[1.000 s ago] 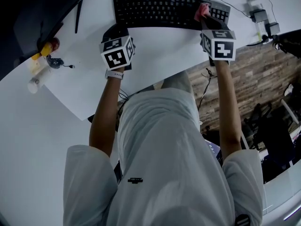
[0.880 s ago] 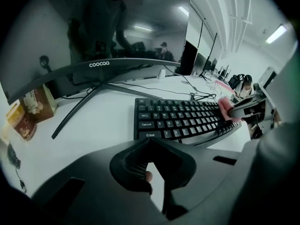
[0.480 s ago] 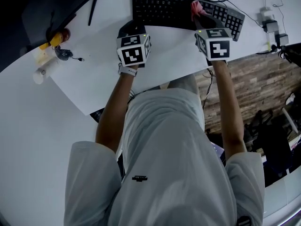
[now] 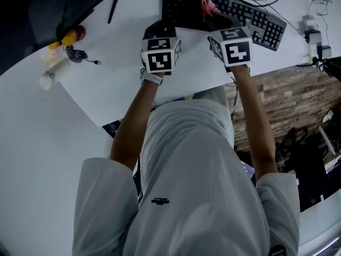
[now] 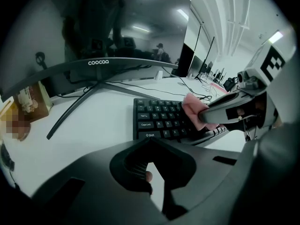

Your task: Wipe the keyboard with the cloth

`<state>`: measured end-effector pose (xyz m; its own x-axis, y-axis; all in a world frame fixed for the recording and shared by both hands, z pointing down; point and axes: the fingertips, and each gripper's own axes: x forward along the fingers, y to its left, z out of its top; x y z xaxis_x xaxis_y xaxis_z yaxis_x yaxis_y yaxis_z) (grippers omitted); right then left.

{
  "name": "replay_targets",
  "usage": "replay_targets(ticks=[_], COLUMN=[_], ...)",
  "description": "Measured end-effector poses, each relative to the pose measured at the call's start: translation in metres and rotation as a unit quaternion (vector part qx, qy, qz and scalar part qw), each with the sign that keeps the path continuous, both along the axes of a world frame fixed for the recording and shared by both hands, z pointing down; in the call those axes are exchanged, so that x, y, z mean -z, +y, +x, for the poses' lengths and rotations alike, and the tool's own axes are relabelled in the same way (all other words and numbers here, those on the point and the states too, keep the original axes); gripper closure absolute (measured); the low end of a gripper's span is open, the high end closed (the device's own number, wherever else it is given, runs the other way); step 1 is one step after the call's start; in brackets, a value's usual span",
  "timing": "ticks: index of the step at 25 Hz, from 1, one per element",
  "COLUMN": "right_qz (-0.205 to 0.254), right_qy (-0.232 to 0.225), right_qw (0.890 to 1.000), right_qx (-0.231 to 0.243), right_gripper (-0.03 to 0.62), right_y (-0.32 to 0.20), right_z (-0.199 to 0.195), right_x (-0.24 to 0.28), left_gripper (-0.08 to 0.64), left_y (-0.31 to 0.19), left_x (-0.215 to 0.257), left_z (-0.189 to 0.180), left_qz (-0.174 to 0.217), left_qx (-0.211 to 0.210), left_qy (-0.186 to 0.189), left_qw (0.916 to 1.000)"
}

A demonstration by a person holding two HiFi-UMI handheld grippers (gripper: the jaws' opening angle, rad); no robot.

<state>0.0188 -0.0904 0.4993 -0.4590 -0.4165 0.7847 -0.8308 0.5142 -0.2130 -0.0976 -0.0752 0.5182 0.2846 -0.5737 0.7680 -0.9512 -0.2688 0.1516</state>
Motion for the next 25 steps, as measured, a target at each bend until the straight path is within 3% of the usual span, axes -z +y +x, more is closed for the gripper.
replay_targets(ticks=[11, 20, 25], right_qz=[0.001, 0.004, -0.006], right_qy=[-0.022, -0.034, -0.045], right_qw=[0.999, 0.996, 0.993], right_qx=[0.036, 0.086, 0.107], right_gripper=[0.557, 0.557, 0.557], right_y=[-0.010, -0.013, -0.006], right_z=[-0.049, -0.094, -0.115], right_x=[0.002, 0.005, 0.005], left_gripper=[0.541, 0.541, 0.540], left_y=[0.000, -0.001, 0.002], left_x=[0.002, 0.021, 0.023], left_z=[0.003, -0.006, -0.021], left_qz=[-0.002, 0.021, 0.015], left_qx=[-0.030, 0.002, 0.033], left_qy=[0.016, 0.038, 0.041], left_qw=[0.9994, 0.9991, 0.9985])
